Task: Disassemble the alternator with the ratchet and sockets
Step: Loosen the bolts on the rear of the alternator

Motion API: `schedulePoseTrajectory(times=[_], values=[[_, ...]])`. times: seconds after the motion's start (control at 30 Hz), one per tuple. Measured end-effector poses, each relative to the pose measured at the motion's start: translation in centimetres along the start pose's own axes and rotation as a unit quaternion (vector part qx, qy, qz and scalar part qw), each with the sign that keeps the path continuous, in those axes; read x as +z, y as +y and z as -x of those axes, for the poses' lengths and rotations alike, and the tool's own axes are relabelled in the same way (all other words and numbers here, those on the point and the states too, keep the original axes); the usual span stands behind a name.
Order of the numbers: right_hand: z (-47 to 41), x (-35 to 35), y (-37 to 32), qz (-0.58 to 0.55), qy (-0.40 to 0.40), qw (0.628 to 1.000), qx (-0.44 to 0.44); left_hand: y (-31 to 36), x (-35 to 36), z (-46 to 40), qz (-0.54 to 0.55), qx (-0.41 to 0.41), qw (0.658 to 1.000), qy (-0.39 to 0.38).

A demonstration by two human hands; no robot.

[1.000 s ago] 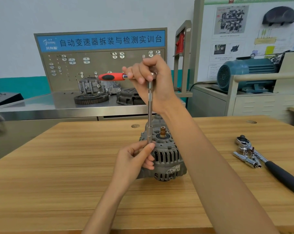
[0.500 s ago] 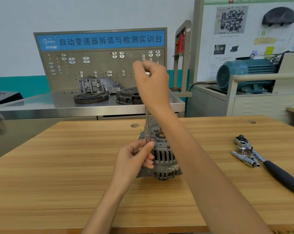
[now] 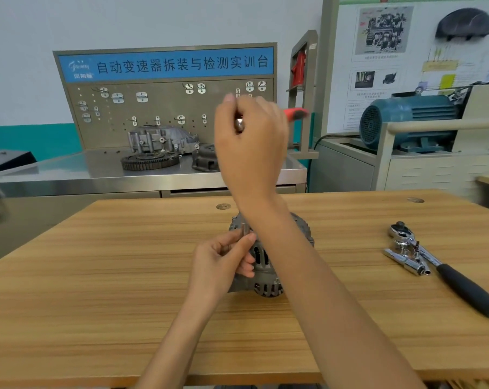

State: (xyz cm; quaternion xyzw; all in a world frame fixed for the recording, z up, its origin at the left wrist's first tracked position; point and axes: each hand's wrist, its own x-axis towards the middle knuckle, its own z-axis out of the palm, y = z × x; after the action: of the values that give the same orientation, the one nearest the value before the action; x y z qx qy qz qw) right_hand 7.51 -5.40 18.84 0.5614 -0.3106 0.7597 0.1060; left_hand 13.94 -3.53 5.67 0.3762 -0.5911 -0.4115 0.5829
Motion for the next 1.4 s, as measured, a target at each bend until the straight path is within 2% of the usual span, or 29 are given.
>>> schedulePoseTrajectory(times=[0.03,0.1,0.17,0.23,0.33,0.43,0.5,0.53,0.57,0.63,0.7,0.73,0.8,0.83,0.93,1.03,1.1,1.23,1.3,1.4], values=[[0.2,0.1,0.0,0.070,0.036,0.996,-0.035,-0.1,-0.1,-0.1,-0.004,-0.002,1.000,0.002],[-0.1,0.3,-0.1,0.086,0.027,0.996,-0.010,0.0,-0.1,0.0,-0.002,-0.006,1.000,-0.002],[-1.0,0.1,0.3,0.013,-0.042,0.997,0.060,0.3,-0.1,0.1,-0.004,-0.005,1.000,-0.007],[-1.9,-0.2,1.0,-0.103,-0.122,0.979,0.129,0.5,-0.2,0.2,-0.008,-0.001,1.000,-0.018],[-3.0,-0.7,1.7,-0.289,-0.253,0.894,0.229,0.5,-0.2,0.4,0.002,0.004,1.000,-0.029],[-3.3,-0.9,1.9,-0.441,-0.275,0.809,0.274,0.5,-0.4,0.4,0.000,0.007,0.999,-0.039],[-3.3,-1.0,1.8,-0.484,-0.276,0.779,0.288,0.6,-0.4,0.3,-0.004,0.009,0.999,-0.041],[-3.2,-1.0,1.7,-0.475,-0.268,0.789,0.284,0.6,-0.4,0.3,-0.006,0.010,0.999,-0.040],[-2.9,-0.9,1.5,-0.443,-0.252,0.815,0.275,0.6,-0.4,0.3,-0.008,0.011,0.999,-0.037],[-1.9,-0.5,0.9,-0.336,-0.183,0.897,0.221,0.5,-0.2,0.2,-0.004,0.012,1.000,-0.023],[-0.7,-0.2,0.3,-0.180,-0.079,0.976,0.095,0.4,0.1,0.2,0.000,0.008,1.000,-0.004],[-0.2,-0.1,0.2,-0.084,-0.028,0.996,0.025,0.4,0.2,0.2,0.001,0.007,1.000,0.002],[0.0,0.2,0.2,0.029,0.025,0.998,-0.051,0.4,0.3,0.2,0.005,0.004,1.000,0.007],[-0.1,0.2,0.2,0.026,0.015,0.998,-0.048,0.4,0.3,0.3,0.003,0.003,1.000,0.009],[-1.1,0.2,0.0,-0.094,-0.094,0.990,0.051,0.4,0.1,0.4,-0.009,0.003,1.000,0.005],[-2.3,0.0,0.5,-0.192,-0.178,0.950,0.171,0.5,-0.1,0.5,-0.005,0.001,1.000,-0.013],[-2.8,-0.4,1.3,-0.271,-0.211,0.912,0.223,0.6,-0.2,0.6,-0.004,0.006,1.000,-0.022],[-2.9,-1.0,1.8,-0.393,-0.227,0.856,0.248,0.7,-0.2,0.5,-0.011,0.009,1.000,-0.021],[-2.6,-0.8,1.5,-0.374,-0.218,0.867,0.246,0.7,-0.1,0.4,-0.008,0.004,1.000,-0.014],[-1.7,-0.1,1.0,-0.267,-0.153,0.934,0.183,0.7,0.1,0.4,-0.006,0.006,1.000,-0.003]])
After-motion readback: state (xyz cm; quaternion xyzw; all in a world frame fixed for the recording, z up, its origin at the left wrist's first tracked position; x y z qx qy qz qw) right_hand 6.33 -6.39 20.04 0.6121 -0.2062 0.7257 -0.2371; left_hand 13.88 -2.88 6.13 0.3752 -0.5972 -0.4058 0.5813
